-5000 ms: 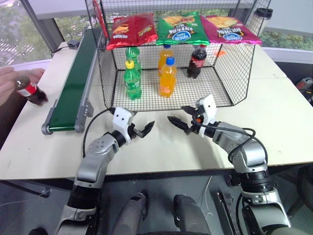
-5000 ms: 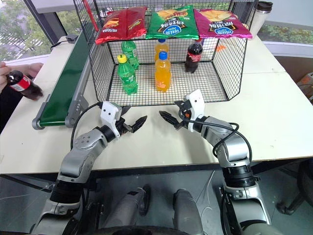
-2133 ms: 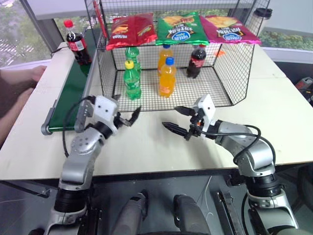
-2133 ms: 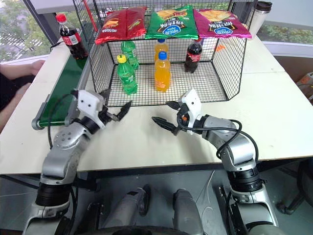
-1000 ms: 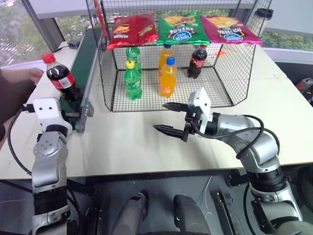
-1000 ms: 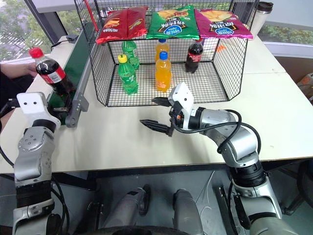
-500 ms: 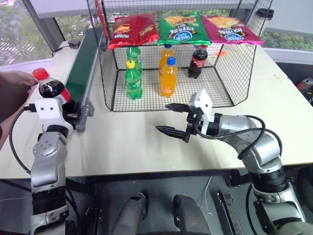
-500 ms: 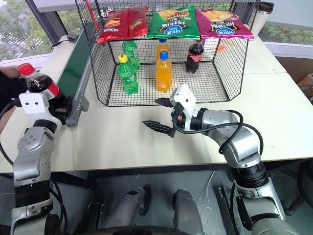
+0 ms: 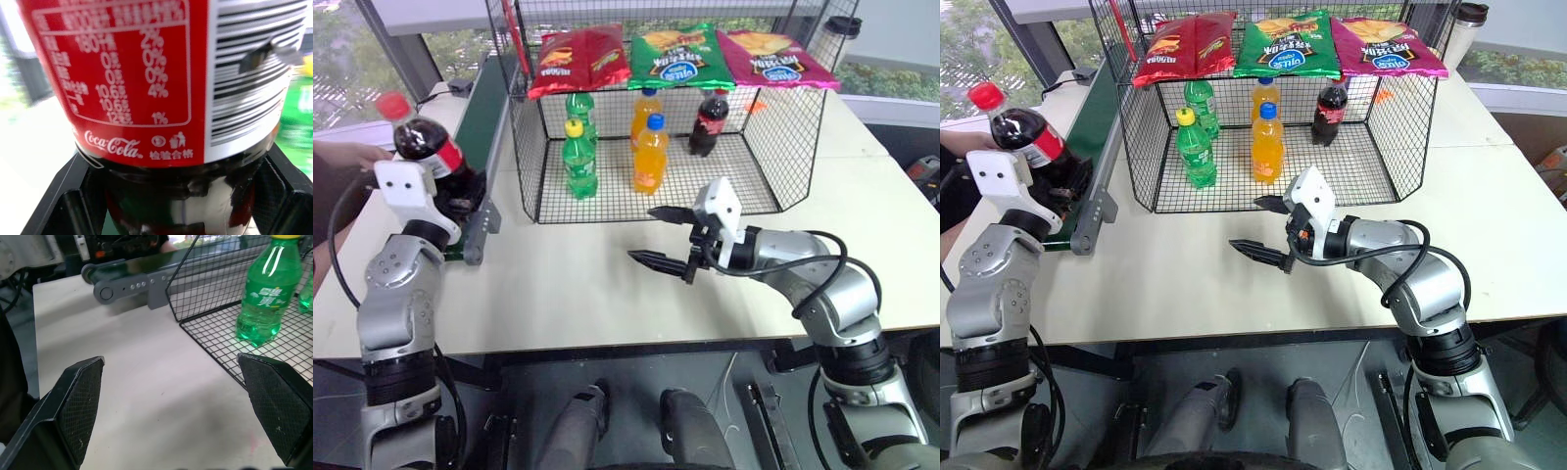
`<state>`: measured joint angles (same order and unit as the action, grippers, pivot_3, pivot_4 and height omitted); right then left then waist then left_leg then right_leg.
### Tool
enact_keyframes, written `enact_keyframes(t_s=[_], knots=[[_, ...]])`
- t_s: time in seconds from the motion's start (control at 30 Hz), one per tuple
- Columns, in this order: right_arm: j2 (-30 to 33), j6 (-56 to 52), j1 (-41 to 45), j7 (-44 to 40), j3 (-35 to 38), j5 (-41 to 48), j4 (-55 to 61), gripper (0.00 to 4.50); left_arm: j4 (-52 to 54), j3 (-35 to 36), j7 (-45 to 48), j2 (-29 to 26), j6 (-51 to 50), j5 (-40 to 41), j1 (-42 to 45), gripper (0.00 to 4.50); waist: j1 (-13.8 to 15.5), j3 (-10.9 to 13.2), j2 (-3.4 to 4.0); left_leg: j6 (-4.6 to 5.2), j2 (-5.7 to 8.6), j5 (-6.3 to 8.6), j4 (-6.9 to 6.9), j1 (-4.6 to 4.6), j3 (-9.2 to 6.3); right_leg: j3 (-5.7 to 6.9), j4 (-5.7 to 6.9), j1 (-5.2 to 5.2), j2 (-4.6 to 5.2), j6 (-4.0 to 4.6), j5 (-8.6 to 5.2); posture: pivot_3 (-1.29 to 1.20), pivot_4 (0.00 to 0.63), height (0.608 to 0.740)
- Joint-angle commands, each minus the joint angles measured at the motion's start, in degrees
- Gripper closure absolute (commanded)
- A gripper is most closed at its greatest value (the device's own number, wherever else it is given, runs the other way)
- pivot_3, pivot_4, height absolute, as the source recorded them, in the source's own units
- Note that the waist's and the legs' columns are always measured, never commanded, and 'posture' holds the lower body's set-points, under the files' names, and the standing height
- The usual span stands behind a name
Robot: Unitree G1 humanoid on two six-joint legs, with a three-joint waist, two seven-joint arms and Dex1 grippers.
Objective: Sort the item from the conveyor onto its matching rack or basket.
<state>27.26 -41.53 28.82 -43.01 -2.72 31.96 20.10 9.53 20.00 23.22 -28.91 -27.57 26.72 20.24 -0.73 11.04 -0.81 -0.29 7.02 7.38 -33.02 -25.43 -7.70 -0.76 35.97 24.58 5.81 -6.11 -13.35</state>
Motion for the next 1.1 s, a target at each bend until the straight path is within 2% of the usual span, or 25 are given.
enact_keyframes(t_s=[0.03, 0.13, 0.3, 0.47, 0.63, 0.77, 1.03, 1.1], knots=[[-1.3, -2.7, 3.3, 2.8, 4.4, 4.8, 1.9, 0.0, 6.4, -2.7, 8.0, -3.1, -3.9, 6.1, 0.3, 1.46, 0.0, 0.0, 0.0, 0.0, 0.0, 0.0, 0.0, 0.0, 0.01, -0.01, 0.01, 0.01, -0.01, 0.0, 0.0, 0.0, 0.15, 0.738], [-1.6, -4.4, 4.5, 3.9, 5.9, 7.0, 1.7, 0.0, 7.8, -6.4, 12.0, -3.1, -5.8, 8.2, 0.3, 1.46, 0.0, 0.0, 0.01, 0.0, 0.0, 0.0, 0.0, 0.01, 0.01, -0.02, 0.01, 0.01, 0.02, 0.01, 0.0, 0.0, 0.15, 0.738], [-1.6, -6.1, 6.2, 5.2, 7.2, 9.5, 1.7, 0.0, 7.0, -17.5, 19.2, -3.5, -2.3, 3.3, 1.6, 1.46, 0.0, 0.0, 0.01, 0.0, 0.0, 0.0, 0.01, 0.0, 0.03, -0.05, -0.02, 0.0, 0.06, 0.03, -0.01, 0.0, 0.15, 0.738], [-2.4, -7.4, 6.4, 7.1, 8.1, 12.1, 2.0, 0.0, -0.3, -26.7, 21.9, 1.0, 5.5, -4.3, 5.7, 1.46, 0.1, 0.0, 0.02, 0.0, -0.01, 0.0, 0.02, -0.01, 0.03, -0.07, -0.05, -0.01, 0.07, 0.04, 0.0, 0.0, 0.15, 0.738], [-2.3, -8.0, 6.7, 8.0, 8.1, 13.3, 2.2, 0.0, -5.9, -32.3, 24.7, 5.8, 11.3, -8.4, 8.4, 1.46, 0.1, 0.0, 0.02, 0.04, -0.01, 0.02, 0.09, -0.03, 0.05, -0.07, -0.16, 0.02, 0.07, 0.04, 0.0, 0.0, 0.15, 0.738], [-2.1, -8.0, 6.8, 8.5, 8.1, 13.6, 2.3, 0.0, -7.9, -34.5, 26.4, 9.1, 13.0, -9.8, 10.3, 1.46, 0.2, 0.0, 0.02, 0.05, 0.0, 0.02, 0.07, -0.09, 0.03, -0.03, -0.22, 0.01, 0.07, 0.02, 0.01, 0.0, 0.15, 0.738], [-1.8, -7.6, 6.6, 9.1, 7.7, 13.2, 2.2, 0.0, -7.9, -35.5, 27.9, 11.5, 13.2, -10.8, 11.0, 1.46, 0.0, 0.0, 0.03, 0.06, -0.02, 0.01, 0.07, -0.06, 0.03, -0.02, -0.19, 0.0, 0.05, 0.01, 0.01, 0.0, 0.15, 0.738], [-1.6, -6.9, 6.4, 9.1, 7.4, 12.1, 1.6, 0.52, -7.4, -35.2, 27.9, 11.8, 12.9, -10.7, 10.9, 1.46, 0.0, 0.0, 0.03, 0.07, -0.01, 0.01, 0.06, -0.06, 0.03, -0.02, -0.19, 0.0, 0.05, 0.01, 0.01, 0.0, 0.15, 0.738]])
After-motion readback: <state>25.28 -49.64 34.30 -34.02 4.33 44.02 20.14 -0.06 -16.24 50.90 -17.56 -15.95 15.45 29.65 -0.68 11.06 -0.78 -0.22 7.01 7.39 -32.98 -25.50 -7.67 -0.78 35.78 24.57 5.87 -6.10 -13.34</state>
